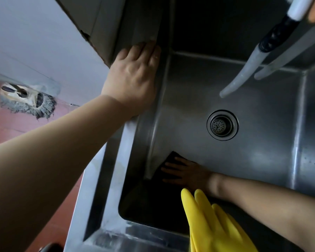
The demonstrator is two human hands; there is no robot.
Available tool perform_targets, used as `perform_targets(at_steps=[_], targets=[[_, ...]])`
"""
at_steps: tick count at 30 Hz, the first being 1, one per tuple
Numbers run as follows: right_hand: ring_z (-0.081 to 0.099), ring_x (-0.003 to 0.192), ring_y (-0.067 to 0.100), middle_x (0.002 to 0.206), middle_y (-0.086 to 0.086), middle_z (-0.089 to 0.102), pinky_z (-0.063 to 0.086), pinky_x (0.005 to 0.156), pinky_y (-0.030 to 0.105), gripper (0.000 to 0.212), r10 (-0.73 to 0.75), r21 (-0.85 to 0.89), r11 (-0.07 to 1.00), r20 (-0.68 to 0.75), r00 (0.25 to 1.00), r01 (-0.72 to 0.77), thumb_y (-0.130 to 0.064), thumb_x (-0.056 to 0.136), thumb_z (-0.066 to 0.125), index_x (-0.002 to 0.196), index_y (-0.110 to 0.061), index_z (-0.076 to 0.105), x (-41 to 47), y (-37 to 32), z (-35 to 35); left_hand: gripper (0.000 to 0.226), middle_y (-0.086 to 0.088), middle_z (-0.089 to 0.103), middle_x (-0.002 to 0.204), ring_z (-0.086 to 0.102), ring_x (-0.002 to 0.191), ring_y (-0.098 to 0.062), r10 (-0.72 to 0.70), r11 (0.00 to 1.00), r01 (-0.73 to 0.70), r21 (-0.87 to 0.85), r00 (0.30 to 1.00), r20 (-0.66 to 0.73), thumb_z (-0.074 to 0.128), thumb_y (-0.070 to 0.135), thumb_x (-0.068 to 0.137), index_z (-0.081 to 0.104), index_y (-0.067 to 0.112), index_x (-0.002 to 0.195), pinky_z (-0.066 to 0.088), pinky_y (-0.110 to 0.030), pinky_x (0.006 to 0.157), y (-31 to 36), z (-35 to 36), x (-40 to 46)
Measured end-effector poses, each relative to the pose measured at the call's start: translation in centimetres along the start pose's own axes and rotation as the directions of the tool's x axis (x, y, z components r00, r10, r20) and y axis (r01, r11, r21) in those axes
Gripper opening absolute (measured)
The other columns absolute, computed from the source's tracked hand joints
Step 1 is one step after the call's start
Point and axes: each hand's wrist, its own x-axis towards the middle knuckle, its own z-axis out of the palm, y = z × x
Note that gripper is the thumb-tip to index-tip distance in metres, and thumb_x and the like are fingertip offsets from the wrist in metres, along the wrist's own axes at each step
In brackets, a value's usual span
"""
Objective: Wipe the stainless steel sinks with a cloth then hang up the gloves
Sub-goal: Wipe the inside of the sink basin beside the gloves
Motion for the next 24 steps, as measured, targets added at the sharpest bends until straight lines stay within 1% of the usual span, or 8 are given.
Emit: perform_targets(at_steps=[3,8,11,12,15,20,22,24], targets=[[0.038,0.135,0.023,0.145,0.000,0.044,0.018,0.113,0.050,0.067,0.046,0.007,0.999,0.066,0.997,-0.047,-0.052,0.076,0.067,0.137,-0.035,0.047,-6.7,0.8,0.6,0.057,-0.019,0.036,0.148,0.038,0.132,-0.034,0.005,1.000,-0.005,-0.011,1.000,0.008,0.034,0.023,0.090,0.035,0.001,0.143,0.028,-0.040,0.102,-0.1,0.0,0.0],[0.048,0.128,0.024,0.137,0.003,0.054,0.007,0.112,0.048,0.081,0.210,0.009,0.976,0.207,0.955,-0.217,-0.062,0.057,0.075,0.130,-0.034,0.054,-14.7,2.1,1.1,0.058,-0.022,0.039,0.145,0.040,0.130,-0.037,0.022,0.999,-0.022,-0.036,1.000,-0.010,0.041,0.021,0.088,0.037,-0.002,0.140,0.030,-0.041,0.099,-0.2,0.0,0.1],[0.020,0.143,0.026,0.141,0.006,0.048,0.012,0.110,0.049,0.084,0.259,0.036,0.963,0.150,0.954,-0.267,-0.064,0.060,0.070,0.134,-0.030,0.051,-12.4,2.4,1.1,0.059,-0.023,0.039,0.145,0.038,0.130,-0.037,0.023,0.999,-0.022,-0.048,1.000,0.007,0.041,0.023,0.087,0.037,-0.002,0.140,0.029,-0.042,0.099,-0.2,-0.2,0.3],[0.017,0.144,0.028,0.144,0.007,0.045,0.015,0.109,0.051,0.084,0.275,0.047,0.958,0.134,0.952,-0.283,-0.064,0.063,0.069,0.136,-0.029,0.049,-10.7,2.8,0.8,0.059,-0.022,0.039,0.144,0.039,0.130,-0.037,0.021,0.999,-0.021,-0.043,1.000,0.007,0.042,0.023,0.086,0.037,-0.002,0.140,0.029,-0.042,0.099,-0.2,-0.2,0.3],[0.036,0.136,0.032,0.146,0.009,0.042,0.025,0.110,0.058,0.083,0.384,0.085,0.915,0.110,0.917,-0.394,-0.062,0.068,0.068,0.140,-0.027,0.044,-4.4,4.4,-0.2,0.059,-0.023,0.041,0.143,0.040,0.129,-0.036,0.022,0.999,-0.022,-0.029,1.000,0.002,0.042,0.022,0.086,0.038,-0.003,0.139,0.029,-0.042,0.099,-0.1,-0.2,0.3],[0.001,0.145,0.034,0.159,0.010,0.008,-0.010,0.113,0.054,0.075,0.583,0.226,0.782,0.062,0.810,-0.580,-0.052,0.090,0.043,0.148,-0.027,0.002,5.6,7.4,-1.7,0.057,-0.022,0.043,0.143,0.041,0.129,-0.036,0.013,1.000,-0.013,-0.012,1.000,-0.002,0.041,0.022,0.087,0.040,-0.002,0.139,0.031,-0.042,0.099,0.0,0.0,0.2],[-0.005,0.145,0.032,0.159,0.008,0.000,-0.016,0.111,0.050,0.074,0.616,0.226,0.757,0.069,0.785,-0.613,-0.051,0.093,0.040,0.147,-0.027,-0.003,6.7,7.9,-1.8,0.058,-0.021,0.042,0.143,0.041,0.130,-0.036,0.015,1.000,-0.015,-0.004,1.000,0.001,0.041,0.021,0.086,0.039,-0.002,0.139,0.032,-0.042,0.100,0.0,0.0,0.1],[-0.008,0.145,0.031,0.158,0.007,-0.003,-0.017,0.112,0.049,0.072,0.592,0.223,0.773,0.082,0.801,-0.594,-0.049,0.094,0.038,0.147,-0.026,-0.004,5.7,7.7,-1.6,0.059,-0.021,0.041,0.144,0.040,0.130,-0.036,0.014,1.000,-0.014,-0.003,1.000,0.011,0.041,0.022,0.085,0.039,-0.002,0.140,0.031,-0.042,0.100,0.1,-0.1,0.1]])
